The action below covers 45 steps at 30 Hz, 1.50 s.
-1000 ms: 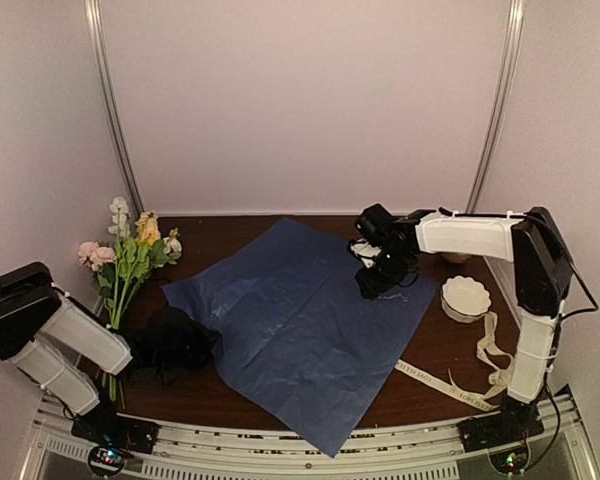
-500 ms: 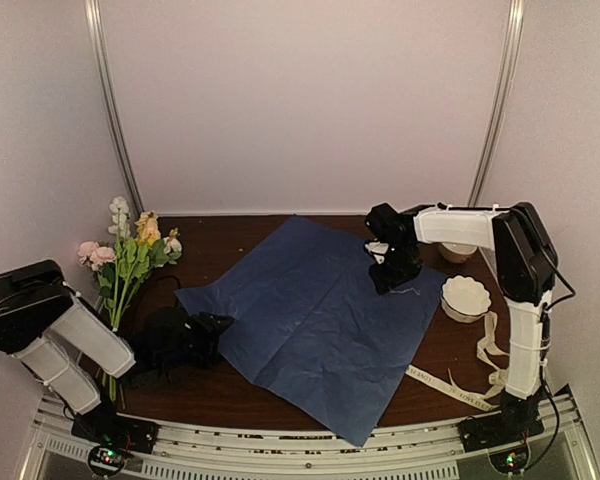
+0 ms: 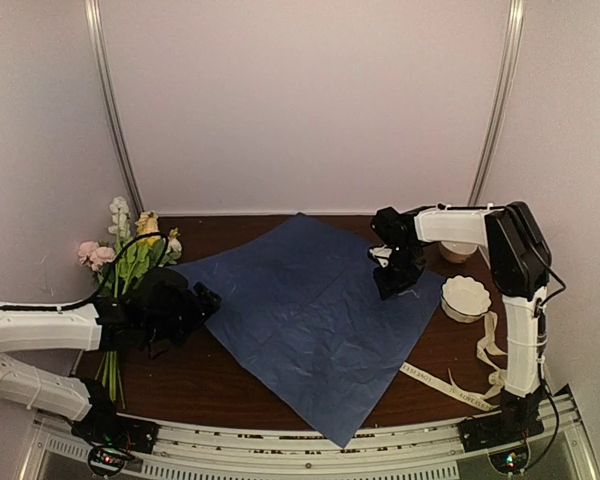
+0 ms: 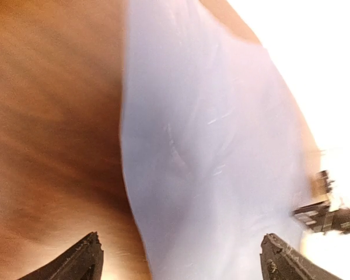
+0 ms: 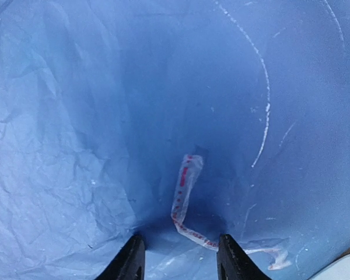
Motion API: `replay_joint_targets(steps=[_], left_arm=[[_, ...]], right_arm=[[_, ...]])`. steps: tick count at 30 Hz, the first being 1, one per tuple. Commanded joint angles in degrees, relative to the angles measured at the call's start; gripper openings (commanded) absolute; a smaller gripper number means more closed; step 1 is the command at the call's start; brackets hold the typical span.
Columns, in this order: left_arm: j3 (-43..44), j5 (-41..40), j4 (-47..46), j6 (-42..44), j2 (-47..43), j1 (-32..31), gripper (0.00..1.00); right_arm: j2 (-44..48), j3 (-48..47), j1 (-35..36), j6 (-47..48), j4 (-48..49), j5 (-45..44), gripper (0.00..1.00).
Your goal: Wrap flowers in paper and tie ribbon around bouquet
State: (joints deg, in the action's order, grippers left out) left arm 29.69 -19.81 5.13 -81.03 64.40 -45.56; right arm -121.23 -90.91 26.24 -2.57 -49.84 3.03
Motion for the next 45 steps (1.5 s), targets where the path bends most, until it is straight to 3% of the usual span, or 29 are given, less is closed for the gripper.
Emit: replay_joint_targets(steps=[1,5,10,15,18,22,29,33,34,39,45], left_arm=[[3.0,-2.4,9.3,4.8,0.3,0.3,0.98],[6.8,-8.8,18.2,10.6,-2.0,0.4,0.98],[10.5,-13.1,29.7,18.7,-6.1,3.4,0.98],[9.8,-1.4,29.8,30.7,-8.6,17.3,0.98],[11.1,0.2,33.5,34.9,-7.8,23.5,0.98],[9.9,0.8,33.4,38.0,-8.4,31.9,0.98],[4.6,5.1,28.9,41.3,-6.1,45.1,0.98],[4.9,7.2,26.4,43.5,-1.7,49.5,0.98],[5.3,7.8,26.3,44.0,-0.3,50.5,0.98],[6.2,8.4,26.0,44.8,2.9,51.4,0.97],[6.3,6.6,26.8,45.3,1.6,52.5,0.98]], right_arm=[[-1.6,-1.8,0.0,1.6,-1.0,1.1,0.42],[-2.9,-3.4,0.0,1.7,-2.2,-0.6,0.28],[-1.4,-6.0,0.0,2.5,-3.8,-1.4,0.27],[0.3,-6.8,-0.4,1.3,-2.1,-1.3,0.30],[-2.5,-9.1,-1.0,0.8,-4.1,0.1,0.35],[-5.7,-10.5,-1.5,-0.1,-6.2,0.9,0.36],[-7.5,-9.6,-1.8,1.0,-8.0,3.7,0.25],[-6.9,-9.8,-2.0,0.9,-7.9,2.8,0.06],[-6.4,-9.7,-2.1,0.8,-7.8,2.4,0.00],[0.2,-8.1,-3.7,-0.7,-5.9,-2.2,0.00],[7.9,-4.2,-12.4,-4.1,-2.2,-15.5,0.00]])
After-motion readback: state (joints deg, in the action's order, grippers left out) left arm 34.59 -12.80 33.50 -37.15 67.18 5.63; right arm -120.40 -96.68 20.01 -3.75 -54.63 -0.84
